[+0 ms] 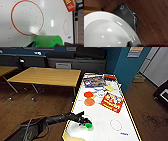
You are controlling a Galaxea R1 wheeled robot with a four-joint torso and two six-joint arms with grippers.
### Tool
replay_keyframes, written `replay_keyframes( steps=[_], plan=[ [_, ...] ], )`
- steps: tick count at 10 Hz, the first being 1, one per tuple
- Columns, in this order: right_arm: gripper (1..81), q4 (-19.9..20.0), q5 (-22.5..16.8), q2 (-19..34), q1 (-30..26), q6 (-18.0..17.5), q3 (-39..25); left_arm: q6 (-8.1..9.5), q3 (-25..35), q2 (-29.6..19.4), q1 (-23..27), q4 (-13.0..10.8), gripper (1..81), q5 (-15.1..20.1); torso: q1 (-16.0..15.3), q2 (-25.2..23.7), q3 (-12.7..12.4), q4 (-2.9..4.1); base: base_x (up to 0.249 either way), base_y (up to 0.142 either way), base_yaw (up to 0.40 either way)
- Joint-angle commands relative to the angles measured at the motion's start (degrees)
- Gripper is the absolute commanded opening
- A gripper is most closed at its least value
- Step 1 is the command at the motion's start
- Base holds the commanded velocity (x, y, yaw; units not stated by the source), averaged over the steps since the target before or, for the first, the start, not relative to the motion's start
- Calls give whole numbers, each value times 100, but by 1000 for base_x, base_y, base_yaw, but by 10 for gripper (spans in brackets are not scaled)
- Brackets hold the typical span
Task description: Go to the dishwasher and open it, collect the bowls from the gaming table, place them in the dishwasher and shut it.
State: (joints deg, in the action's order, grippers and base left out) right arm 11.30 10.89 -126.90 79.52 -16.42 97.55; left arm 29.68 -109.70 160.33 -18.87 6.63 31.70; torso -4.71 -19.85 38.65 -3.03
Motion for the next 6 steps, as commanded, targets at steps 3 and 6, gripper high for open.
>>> replay_keyframes(
  steps=[3,6],
  plan=[
    [10,-119,-385,268,-142,34,-132,-376,230,43,511,58,811,214,0,0,0,0,0,0,0],
    [10,-119,-394,251,-151,16,-123,-587,747,-254,695,66,10,214,0,0,0,0,0,0,0]
  ],
)
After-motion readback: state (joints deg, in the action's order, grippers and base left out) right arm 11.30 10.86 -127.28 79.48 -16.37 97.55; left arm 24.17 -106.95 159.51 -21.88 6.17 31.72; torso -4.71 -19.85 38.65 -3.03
